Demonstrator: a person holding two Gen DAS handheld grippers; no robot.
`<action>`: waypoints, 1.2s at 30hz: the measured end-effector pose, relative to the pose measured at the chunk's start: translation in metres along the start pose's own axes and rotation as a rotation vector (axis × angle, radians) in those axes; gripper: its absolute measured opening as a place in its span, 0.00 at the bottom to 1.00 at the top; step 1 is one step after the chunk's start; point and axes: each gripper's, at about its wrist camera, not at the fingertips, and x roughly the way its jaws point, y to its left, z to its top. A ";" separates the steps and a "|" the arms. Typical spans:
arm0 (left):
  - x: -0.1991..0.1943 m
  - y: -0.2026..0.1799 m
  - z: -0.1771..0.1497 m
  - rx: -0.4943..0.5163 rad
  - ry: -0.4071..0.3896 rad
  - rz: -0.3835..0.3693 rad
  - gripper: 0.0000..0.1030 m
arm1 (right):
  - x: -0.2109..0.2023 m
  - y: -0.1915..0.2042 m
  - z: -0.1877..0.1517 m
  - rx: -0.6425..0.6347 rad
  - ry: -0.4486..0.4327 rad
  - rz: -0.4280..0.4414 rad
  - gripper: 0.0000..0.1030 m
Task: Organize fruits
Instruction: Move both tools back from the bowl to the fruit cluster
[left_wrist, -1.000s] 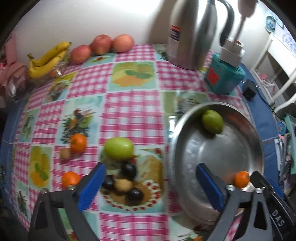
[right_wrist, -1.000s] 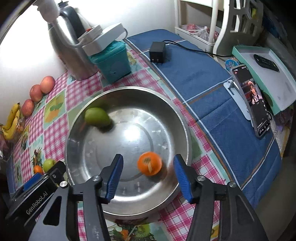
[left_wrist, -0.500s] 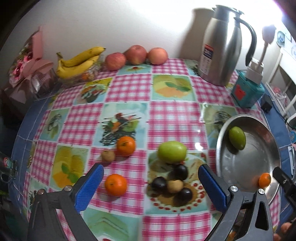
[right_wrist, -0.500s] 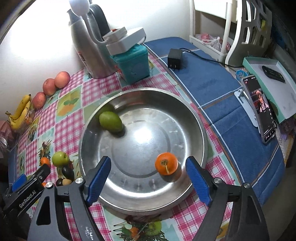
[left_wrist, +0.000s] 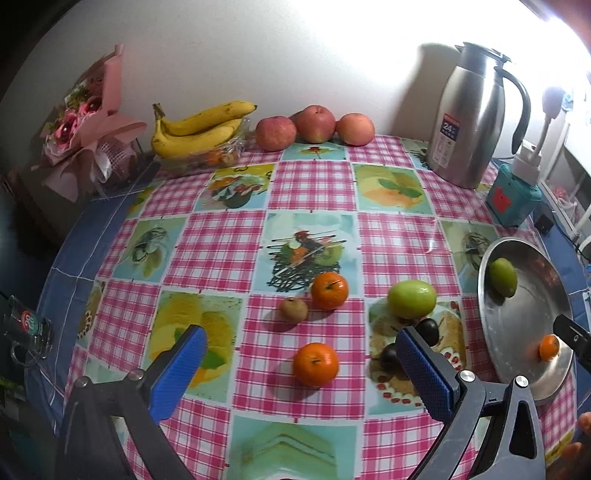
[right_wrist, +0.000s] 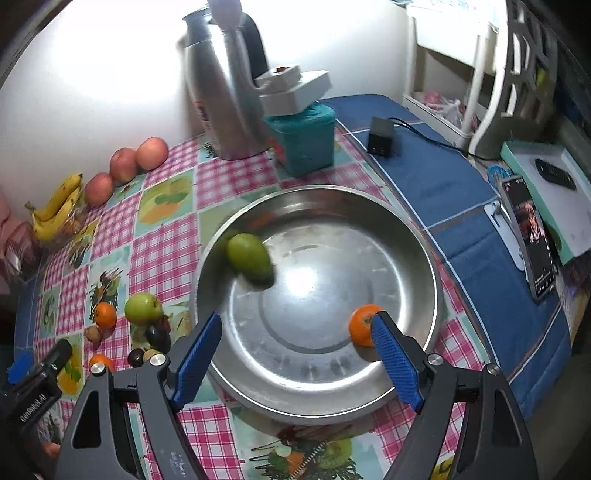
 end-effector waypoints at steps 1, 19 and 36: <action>0.001 0.002 -0.001 0.001 0.005 0.000 1.00 | 0.000 0.001 0.000 0.000 0.000 0.007 0.81; 0.013 0.030 0.005 0.000 0.055 -0.006 1.00 | 0.016 0.032 -0.005 -0.043 0.053 0.067 0.81; 0.025 0.058 0.012 -0.042 0.075 -0.015 1.00 | 0.020 0.067 -0.006 -0.088 0.033 0.160 0.81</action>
